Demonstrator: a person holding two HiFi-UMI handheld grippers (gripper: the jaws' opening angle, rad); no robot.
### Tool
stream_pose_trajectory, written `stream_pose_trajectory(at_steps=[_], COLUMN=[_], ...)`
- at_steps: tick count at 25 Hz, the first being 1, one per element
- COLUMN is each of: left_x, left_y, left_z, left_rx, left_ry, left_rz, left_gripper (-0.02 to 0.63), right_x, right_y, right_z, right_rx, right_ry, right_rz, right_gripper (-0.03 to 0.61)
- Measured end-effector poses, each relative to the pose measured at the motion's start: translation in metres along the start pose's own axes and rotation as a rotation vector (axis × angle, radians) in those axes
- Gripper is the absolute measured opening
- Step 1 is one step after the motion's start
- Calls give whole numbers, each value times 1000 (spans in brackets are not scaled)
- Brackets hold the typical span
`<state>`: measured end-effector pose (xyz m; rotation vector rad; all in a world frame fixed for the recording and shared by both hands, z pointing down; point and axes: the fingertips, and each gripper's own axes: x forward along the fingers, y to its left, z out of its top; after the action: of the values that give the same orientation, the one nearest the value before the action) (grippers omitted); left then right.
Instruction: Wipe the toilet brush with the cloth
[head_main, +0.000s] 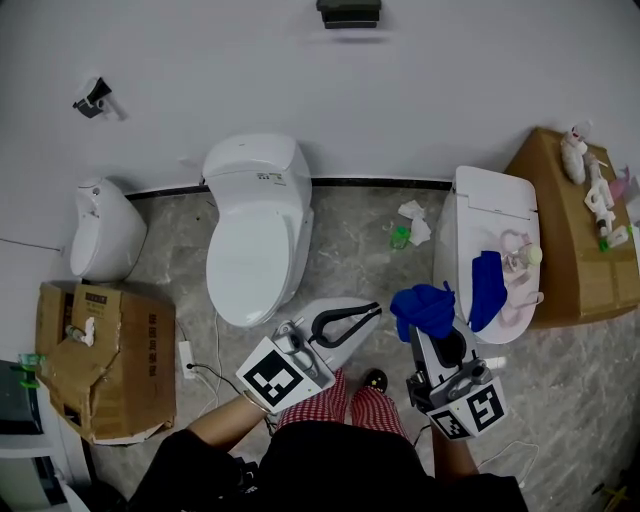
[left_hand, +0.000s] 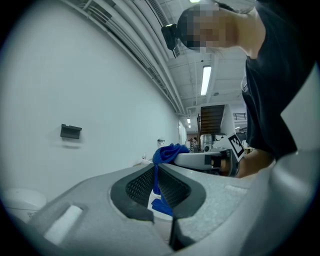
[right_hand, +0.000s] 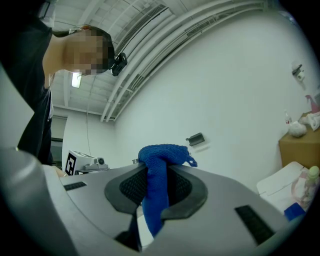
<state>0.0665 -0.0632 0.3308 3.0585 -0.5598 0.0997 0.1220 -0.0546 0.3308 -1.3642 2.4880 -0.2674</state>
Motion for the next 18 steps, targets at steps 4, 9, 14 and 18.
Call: stream_pose_trajectory(at_steps=[4, 9, 14, 18], left_x=[2, 3, 6, 8], left_y=[6, 14, 21, 23], left_z=[-4, -15, -27, -40], left_rx=[4, -7, -32, -45], left_ry=[-8, 16, 18, 40], left_rz=[-4, 6, 5, -6], left_gripper=[3, 3, 3, 3], right_x=[2, 7, 12, 14], right_y=[-5, -11, -16, -19], right_z=[-6, -17, -31, -41], right_rx=[2, 11, 21, 34], right_ry=[13, 31, 53, 63], right_rz=[-7, -14, -24, -29], right_gripper=[74, 74, 74, 74])
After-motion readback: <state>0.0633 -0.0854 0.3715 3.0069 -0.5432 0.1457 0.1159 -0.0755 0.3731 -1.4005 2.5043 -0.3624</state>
